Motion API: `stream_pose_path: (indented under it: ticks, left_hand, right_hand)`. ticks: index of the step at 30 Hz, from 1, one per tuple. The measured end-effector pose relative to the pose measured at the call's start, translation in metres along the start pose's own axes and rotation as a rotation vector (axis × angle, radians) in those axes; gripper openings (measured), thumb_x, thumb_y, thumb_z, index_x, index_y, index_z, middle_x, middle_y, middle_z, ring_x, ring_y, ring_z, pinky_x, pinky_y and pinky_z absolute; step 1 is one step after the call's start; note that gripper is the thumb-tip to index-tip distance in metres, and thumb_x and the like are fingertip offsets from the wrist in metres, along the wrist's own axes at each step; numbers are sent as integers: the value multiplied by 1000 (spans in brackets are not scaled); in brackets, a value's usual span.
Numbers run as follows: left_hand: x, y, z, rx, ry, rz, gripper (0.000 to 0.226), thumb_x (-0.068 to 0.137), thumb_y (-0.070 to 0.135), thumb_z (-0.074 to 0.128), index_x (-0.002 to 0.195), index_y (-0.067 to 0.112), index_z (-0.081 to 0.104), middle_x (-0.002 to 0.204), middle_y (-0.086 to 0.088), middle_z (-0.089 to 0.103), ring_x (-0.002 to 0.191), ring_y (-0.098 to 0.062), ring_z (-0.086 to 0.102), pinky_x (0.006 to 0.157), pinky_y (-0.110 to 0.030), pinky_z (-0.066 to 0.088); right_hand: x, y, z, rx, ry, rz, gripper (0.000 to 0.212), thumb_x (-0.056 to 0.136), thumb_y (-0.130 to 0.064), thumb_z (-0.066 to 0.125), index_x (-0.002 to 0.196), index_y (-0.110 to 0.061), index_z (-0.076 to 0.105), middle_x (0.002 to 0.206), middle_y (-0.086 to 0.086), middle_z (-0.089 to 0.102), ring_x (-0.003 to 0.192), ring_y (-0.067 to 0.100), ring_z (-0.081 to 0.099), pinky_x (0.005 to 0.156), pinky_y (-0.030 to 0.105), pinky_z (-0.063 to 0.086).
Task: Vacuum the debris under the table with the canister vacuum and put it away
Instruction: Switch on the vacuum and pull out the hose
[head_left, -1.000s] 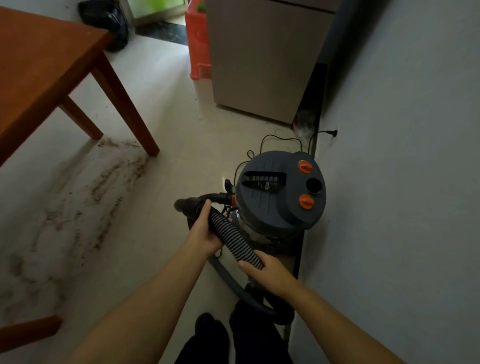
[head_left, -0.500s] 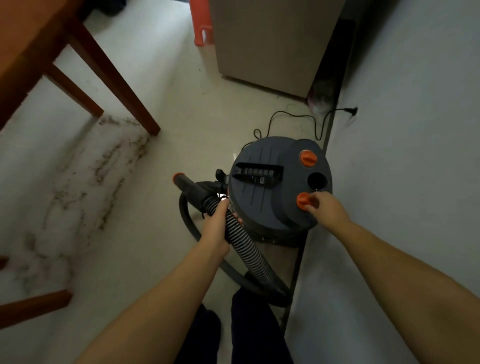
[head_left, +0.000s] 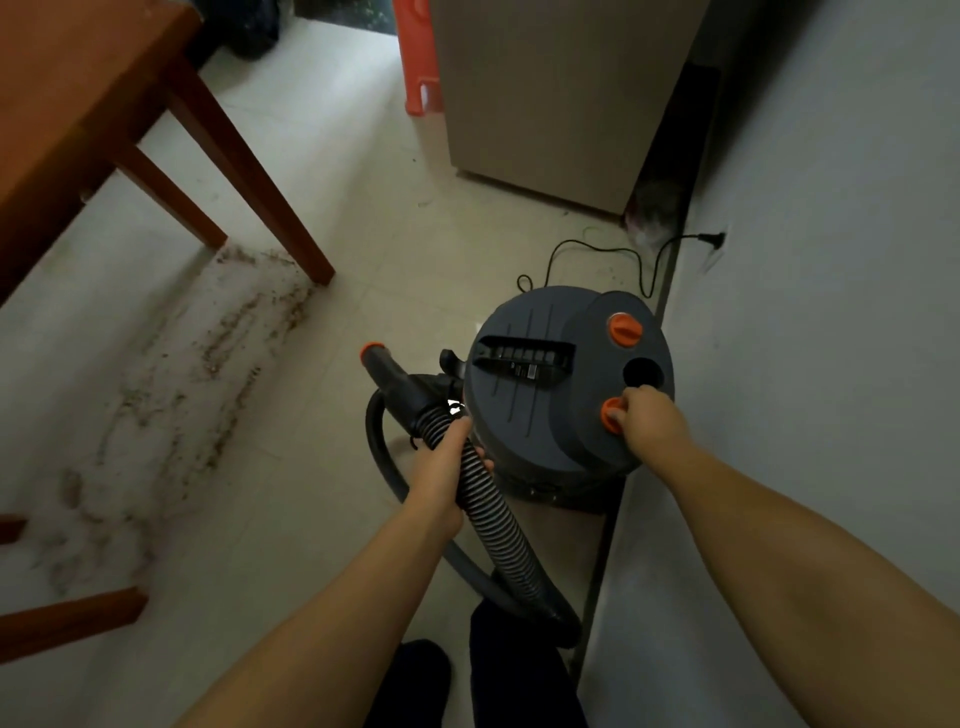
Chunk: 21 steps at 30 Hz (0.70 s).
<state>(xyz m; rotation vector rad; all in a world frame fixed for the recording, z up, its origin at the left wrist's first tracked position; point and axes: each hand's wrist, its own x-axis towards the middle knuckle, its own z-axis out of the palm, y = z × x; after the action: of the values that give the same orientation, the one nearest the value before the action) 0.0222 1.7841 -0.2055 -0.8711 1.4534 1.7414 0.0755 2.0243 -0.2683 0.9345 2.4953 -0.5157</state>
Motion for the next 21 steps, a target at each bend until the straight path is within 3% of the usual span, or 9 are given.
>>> stream_pose_path:
  ticks: [5,9,12,14,17,19,21]
  left_hand:
    - [-10,0,-16,5,-25,20,10,90,20,61,86,12,58,64,-7,55,58,-20,55,63,-33,49]
    - [-12,10,-37,63,-11,76,11,90,19,61,85,10,57,64,-6,57,57,-20,57,61,-33,52]
    - [-14,24,-57,105,-8,131,10,89,16,60,85,9,55,63,-7,56,55,-21,57,60,-33,52]
    - [-21,36,-72,145,-27,181,8,89,14,60,86,9,54,63,-7,56,54,-20,56,58,-32,51]
    - [-33,57,-103,231,-26,268,10,88,11,59,95,11,51,64,-7,56,52,-18,55,53,-28,51]
    - [-40,70,-131,335,-14,320,15,87,10,59,100,10,51,66,-8,57,51,-17,56,49,-25,51]
    - [-48,79,-166,436,-32,349,17,85,11,60,99,8,52,68,-8,58,52,-16,57,50,-24,52]
  right_hand:
    - [1,-8,-3,95,-40,182,29,98,-24,49,98,3,59,110,27,60,103,41,58,79,38,45]
    - [-7,-30,-11,94,-94,211,32,98,-27,47,82,0,54,105,24,59,97,39,57,84,39,47]
    - [-20,-85,-14,78,-2,50,36,99,-32,43,109,-1,58,119,20,57,109,39,54,92,44,47]
    - [-38,-145,-18,241,-42,-157,37,100,-29,42,116,-1,60,116,19,61,107,35,57,90,40,48]
    - [-75,-246,-27,591,-219,-313,44,100,-35,42,113,4,60,109,19,66,103,32,62,93,43,50]
    - [-99,-305,-28,801,-441,-313,47,98,-41,45,119,-1,57,109,14,65,104,27,63,95,42,51]
    - [-118,-354,-22,871,-547,-289,41,95,-42,52,115,-6,55,98,7,63,94,23,63,89,38,51]
